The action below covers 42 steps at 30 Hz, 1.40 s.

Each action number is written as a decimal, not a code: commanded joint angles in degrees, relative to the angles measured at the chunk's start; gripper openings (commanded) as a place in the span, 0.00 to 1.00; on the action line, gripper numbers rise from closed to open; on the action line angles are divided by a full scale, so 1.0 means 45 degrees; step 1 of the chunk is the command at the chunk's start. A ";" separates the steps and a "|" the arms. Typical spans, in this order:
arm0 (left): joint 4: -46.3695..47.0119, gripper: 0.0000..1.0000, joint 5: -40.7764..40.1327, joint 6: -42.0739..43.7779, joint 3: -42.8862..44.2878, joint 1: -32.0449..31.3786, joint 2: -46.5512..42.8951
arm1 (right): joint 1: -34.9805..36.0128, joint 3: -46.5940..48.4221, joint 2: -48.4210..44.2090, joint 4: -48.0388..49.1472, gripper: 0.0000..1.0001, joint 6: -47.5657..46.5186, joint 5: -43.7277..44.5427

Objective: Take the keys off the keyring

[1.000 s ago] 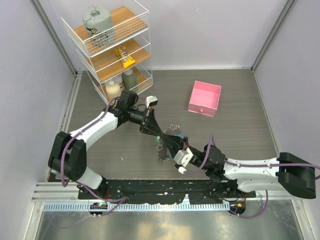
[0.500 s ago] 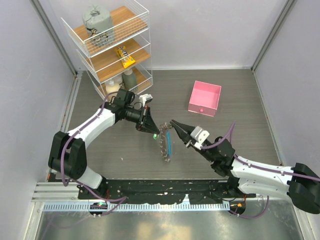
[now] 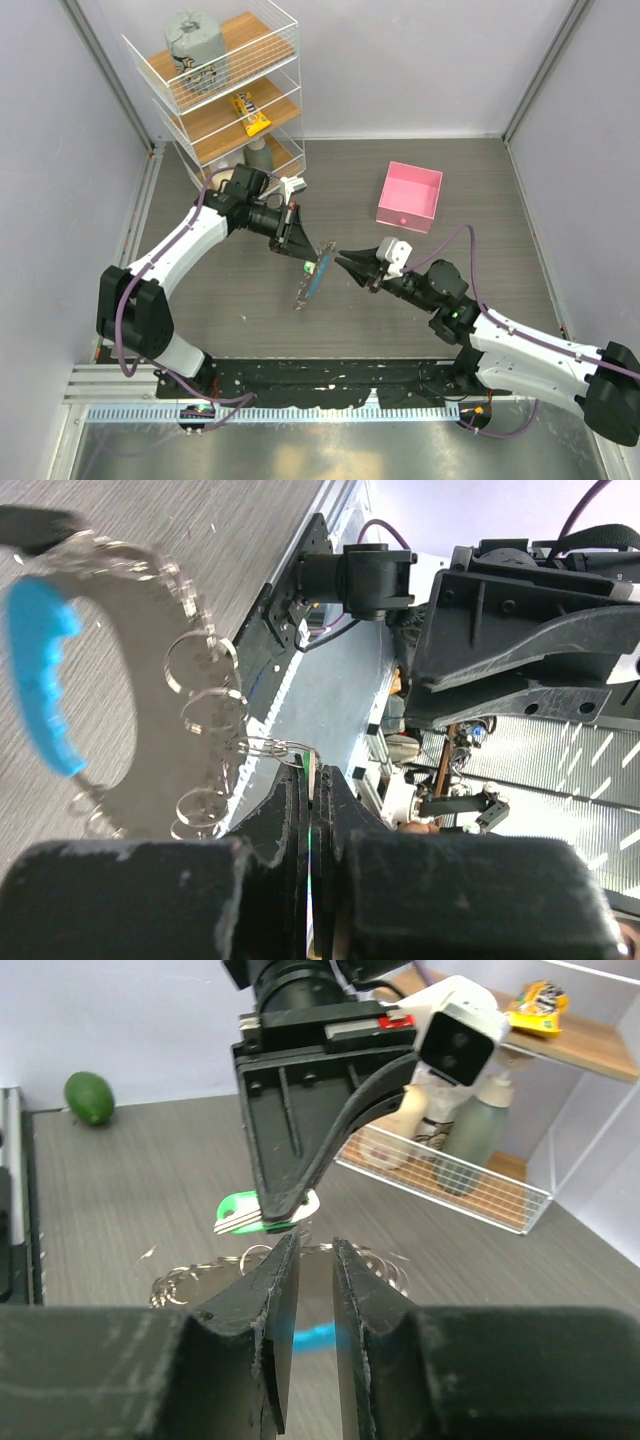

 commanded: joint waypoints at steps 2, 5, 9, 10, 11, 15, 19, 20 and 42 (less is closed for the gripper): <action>-0.0265 0.00 0.0254 -0.0011 0.0647 0.0014 -0.0339 | -0.0055 0.0756 0.0249 -0.0626 0.28 0.0099 -0.1712; -0.0206 0.00 0.0273 -0.0167 0.0745 0.0033 -0.0416 | -0.0016 0.1147 0.0660 -0.0920 0.28 0.0002 -0.1966; -0.0050 0.00 0.0351 -0.0421 0.0823 0.0033 -0.0573 | 0.0003 0.1148 0.0836 -0.0940 0.29 -0.0116 -0.2045; -0.0011 0.00 0.0352 -0.0479 0.0804 0.0033 -0.0612 | 0.0061 0.1167 0.0856 -0.0920 0.29 -0.0155 -0.2045; -0.0011 0.00 0.0352 -0.0538 0.0804 0.0033 -0.0651 | 0.0081 0.1187 0.0876 -0.0940 0.29 -0.0271 -0.2045; 0.0009 0.00 0.0391 -0.0656 0.0785 0.0033 -0.0729 | 0.0432 0.1323 0.1187 -0.0959 0.29 -0.0584 -0.1675; 0.0203 0.00 0.0391 -0.0850 0.0726 0.0014 -0.0866 | 0.0861 0.1441 0.1558 -0.0532 0.29 -0.0625 -0.0855; 0.0262 0.00 0.0391 -0.0928 0.0707 0.0033 -0.0866 | 0.0921 0.1402 0.1618 -0.0375 0.29 -0.0605 -0.0331; 0.1024 0.00 0.0547 -0.1730 0.0355 -0.0006 -0.1374 | 0.1488 0.1616 0.2243 0.0798 0.34 -0.1170 0.1373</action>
